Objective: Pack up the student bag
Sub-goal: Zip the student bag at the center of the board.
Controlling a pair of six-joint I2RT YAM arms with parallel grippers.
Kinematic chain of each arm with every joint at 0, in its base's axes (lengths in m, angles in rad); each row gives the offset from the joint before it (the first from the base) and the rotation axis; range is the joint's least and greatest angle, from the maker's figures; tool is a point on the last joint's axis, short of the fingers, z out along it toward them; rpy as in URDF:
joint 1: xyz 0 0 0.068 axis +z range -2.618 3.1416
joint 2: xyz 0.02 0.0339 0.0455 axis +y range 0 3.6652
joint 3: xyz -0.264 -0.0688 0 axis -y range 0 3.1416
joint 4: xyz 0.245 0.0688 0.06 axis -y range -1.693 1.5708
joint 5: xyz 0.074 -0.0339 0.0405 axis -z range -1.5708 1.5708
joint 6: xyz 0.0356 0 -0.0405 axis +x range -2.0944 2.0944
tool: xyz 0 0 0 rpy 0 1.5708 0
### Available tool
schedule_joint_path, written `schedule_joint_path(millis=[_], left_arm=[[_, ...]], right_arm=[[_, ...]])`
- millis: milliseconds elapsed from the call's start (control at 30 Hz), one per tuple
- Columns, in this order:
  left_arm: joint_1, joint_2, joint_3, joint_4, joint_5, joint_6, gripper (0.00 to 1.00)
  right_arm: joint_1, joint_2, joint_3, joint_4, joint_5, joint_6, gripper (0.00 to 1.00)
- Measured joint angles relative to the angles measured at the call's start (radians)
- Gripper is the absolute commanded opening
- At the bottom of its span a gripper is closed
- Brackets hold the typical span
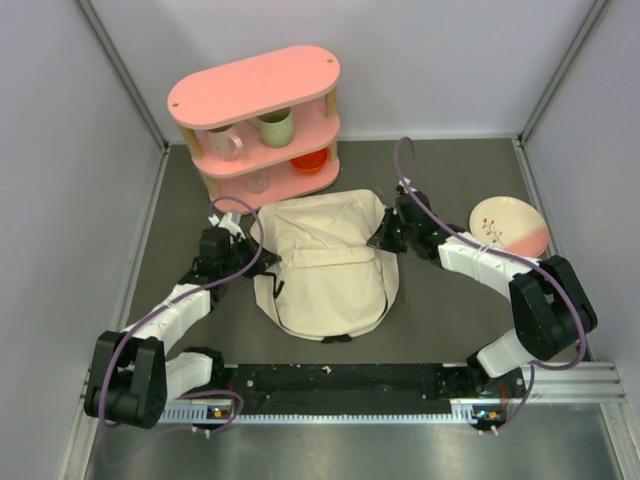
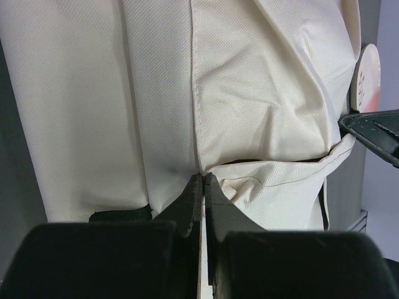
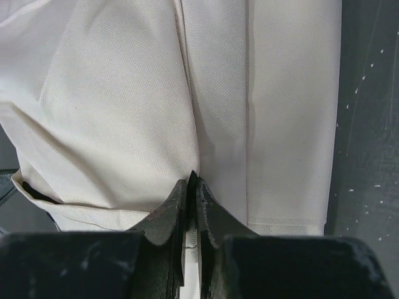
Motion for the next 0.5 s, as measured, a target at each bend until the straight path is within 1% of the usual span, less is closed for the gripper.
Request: schedule_joint_path(millis=[200, 233, 333, 500], left_arm=[[-0.002, 0.0, 0.0, 0.0, 0.003, 0.0, 0.0], [-0.003, 0.0, 0.0, 0.0, 0.003, 0.0, 0.0], [-0.005, 0.0, 0.0, 0.001, 0.008, 0.0, 0.0], [-0.005, 0.002, 0.0, 0.002, 0.015, 0.0, 0.0]], right_arm=[[0.003, -0.034, 0.0, -0.01, 0.013, -0.047, 0.0], [0.004, -0.037, 0.0, -0.013, 0.016, -0.054, 0.04], [0.005, -0.043, 0.004, -0.023, 0.025, -0.076, 0.03], [0.01, -0.051, 0.008, -0.029, 0.037, -0.106, 0.07]])
